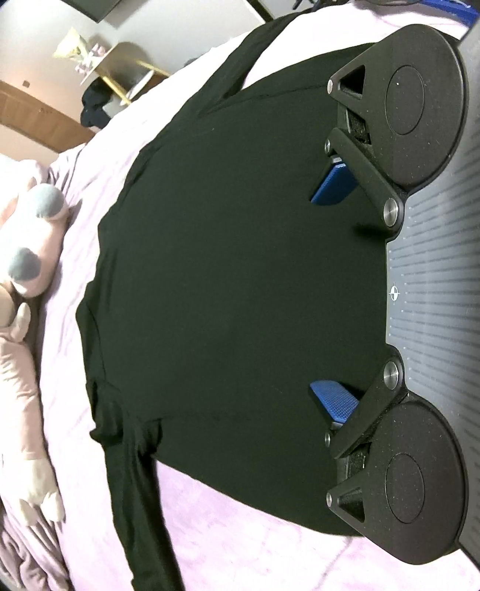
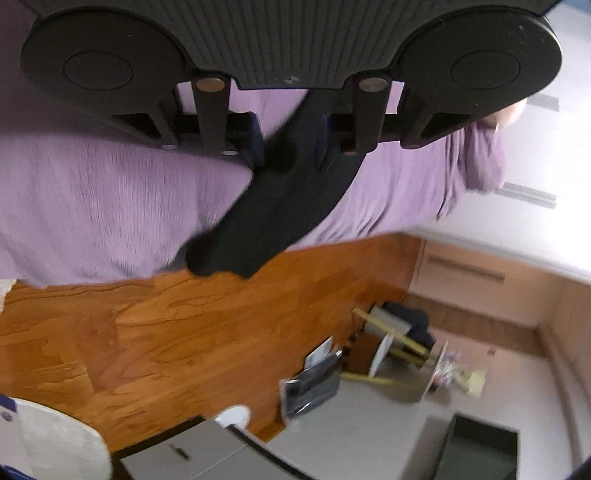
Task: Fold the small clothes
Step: 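Grasp the black shirt sleeve with the right gripper and lift it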
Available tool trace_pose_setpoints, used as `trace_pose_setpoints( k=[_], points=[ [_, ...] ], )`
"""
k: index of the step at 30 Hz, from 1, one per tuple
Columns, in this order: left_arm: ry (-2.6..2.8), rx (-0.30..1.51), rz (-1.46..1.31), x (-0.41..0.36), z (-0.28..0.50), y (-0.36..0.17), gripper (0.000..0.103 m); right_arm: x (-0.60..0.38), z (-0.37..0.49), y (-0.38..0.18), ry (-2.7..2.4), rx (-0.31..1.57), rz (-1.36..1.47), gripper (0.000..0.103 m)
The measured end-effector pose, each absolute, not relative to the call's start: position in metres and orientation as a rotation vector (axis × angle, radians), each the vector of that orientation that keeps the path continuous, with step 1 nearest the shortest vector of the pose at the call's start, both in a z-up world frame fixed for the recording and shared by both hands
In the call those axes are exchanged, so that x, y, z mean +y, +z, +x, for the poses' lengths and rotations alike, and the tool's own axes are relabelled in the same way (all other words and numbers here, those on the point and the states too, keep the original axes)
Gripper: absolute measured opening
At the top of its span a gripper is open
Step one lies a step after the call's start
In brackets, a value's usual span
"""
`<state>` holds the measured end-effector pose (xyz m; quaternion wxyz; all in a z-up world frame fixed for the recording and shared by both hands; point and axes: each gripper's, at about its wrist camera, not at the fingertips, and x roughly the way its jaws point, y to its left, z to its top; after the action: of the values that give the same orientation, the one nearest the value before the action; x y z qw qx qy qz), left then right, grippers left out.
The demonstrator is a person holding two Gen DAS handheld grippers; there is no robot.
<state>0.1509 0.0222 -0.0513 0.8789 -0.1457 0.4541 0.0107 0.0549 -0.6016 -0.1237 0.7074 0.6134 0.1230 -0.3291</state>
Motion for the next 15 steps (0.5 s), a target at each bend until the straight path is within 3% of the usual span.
trace_pose_setpoints(
  k=[1, 2, 5, 8, 12, 15],
  points=[
    [0.023, 0.945, -0.3, 0.02, 0.153, -0.051, 0.103, -0.608, 0.054, -0.125, -0.746, 0.26, 1.387, 0.013],
    [0.022, 0.944, -0.294, 0.018, 0.156, -0.051, 0.103, -0.612, 0.055, -0.13, -0.761, 0.258, 1.4, 0.001],
    [0.019, 0.946, -0.274, 0.018, 0.159, -0.05, 0.103, -0.613, 0.06, -0.125, -0.767, 0.263, 1.346, 0.003],
    [0.022, 0.945, -0.266, 0.025, 0.165, -0.046, 0.103, -0.582, 0.084, -0.078, -0.685, 0.272, 1.068, 0.003],
    [0.028, 0.899, -0.298, 0.037, 0.173, -0.034, 0.103, -0.476, 0.135, -0.017, -0.243, 0.31, 0.695, 0.003],
    [0.019, 0.85, -0.345, 0.044, 0.181, -0.021, 0.103, -0.384, 0.162, -0.009, 0.118, 0.411, 0.531, 0.007]
  ],
)
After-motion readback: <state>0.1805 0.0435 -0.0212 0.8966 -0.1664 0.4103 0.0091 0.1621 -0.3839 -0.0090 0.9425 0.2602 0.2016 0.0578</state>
